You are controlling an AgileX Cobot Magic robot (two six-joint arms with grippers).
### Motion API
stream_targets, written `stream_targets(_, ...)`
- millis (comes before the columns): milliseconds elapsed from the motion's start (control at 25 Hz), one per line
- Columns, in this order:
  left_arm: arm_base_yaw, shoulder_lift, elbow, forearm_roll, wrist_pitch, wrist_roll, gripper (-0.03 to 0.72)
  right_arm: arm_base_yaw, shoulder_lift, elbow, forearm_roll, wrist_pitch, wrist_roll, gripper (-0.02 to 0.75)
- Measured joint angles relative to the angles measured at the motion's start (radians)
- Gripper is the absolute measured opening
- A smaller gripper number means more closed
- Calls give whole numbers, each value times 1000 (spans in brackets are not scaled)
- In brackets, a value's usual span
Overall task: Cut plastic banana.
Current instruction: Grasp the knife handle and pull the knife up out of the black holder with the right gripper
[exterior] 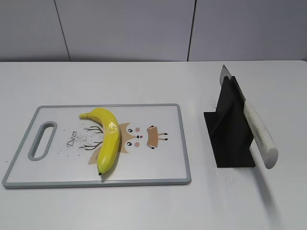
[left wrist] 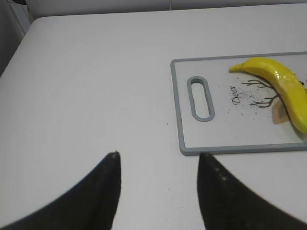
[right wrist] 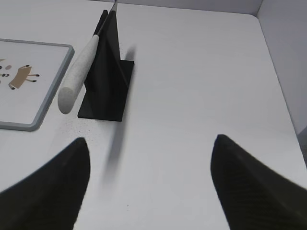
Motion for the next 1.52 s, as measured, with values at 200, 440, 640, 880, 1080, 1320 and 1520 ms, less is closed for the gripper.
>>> stream_targets(200, 0, 0, 0, 0, 0, 0, 497, 0, 0, 0, 0, 0, 0, 592)
stream_targets(440, 0, 0, 0, 0, 0, 0, 492, 0, 0, 0, 0, 0, -1, 592)
stream_targets(640, 0, 0, 0, 0, 0, 0, 489, 0, 0, 0, 0, 0, -1, 592)
stream_targets(880, 0, 0, 0, 0, 0, 0, 479, 0, 0, 0, 0, 0, 0, 592)
stream_targets(1080, 0, 0, 0, 0, 0, 0, 477, 0, 0, -1, -1, -1, 0, 592)
stream_targets(1320, 0, 0, 0, 0, 0, 0, 470, 0, 141, -67, -3, -16, 0, 592)
stream_targets(1520, 0, 0, 0, 0, 0, 0, 464, 0, 344, -147, 10, -19, 0, 579)
